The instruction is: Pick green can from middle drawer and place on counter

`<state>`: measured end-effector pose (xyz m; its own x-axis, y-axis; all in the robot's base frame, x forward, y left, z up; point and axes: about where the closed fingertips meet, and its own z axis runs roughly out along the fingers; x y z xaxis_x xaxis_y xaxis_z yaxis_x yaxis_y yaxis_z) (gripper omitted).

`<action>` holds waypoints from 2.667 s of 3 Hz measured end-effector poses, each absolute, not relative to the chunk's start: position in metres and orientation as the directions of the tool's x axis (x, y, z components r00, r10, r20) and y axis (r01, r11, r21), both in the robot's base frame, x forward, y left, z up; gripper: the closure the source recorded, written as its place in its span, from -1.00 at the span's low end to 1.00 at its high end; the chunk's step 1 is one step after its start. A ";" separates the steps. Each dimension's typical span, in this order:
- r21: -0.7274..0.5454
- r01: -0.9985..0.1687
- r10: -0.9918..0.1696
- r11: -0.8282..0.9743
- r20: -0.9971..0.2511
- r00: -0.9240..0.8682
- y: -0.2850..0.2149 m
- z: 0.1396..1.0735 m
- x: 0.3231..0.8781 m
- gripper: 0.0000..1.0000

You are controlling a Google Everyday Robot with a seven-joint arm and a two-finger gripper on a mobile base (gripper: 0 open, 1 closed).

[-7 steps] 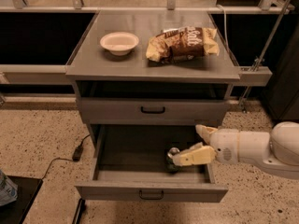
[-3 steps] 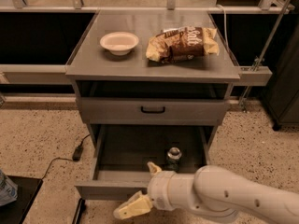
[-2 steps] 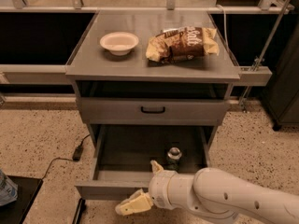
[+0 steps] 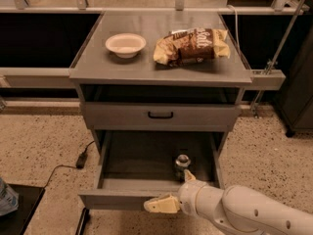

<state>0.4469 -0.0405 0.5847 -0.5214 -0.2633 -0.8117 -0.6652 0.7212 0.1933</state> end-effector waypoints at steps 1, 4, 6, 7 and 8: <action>0.180 -0.600 -0.211 0.779 -0.827 -0.521 -0.091 0.572 0.481 -1.00; 0.222 -0.515 -0.148 0.828 -0.799 -0.583 -0.152 0.526 0.552 -1.00; 0.235 -0.477 -0.108 0.847 -0.801 -0.588 -0.177 0.502 0.607 -1.00; 0.260 -0.518 -0.140 0.815 -0.779 -0.611 -0.152 0.473 0.615 -1.00; 0.277 -0.590 -0.206 0.759 -0.756 -0.621 -0.107 0.430 0.625 -1.00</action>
Offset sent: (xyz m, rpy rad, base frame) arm 0.0245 -0.0430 -0.0143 -0.0023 -0.0179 -0.0791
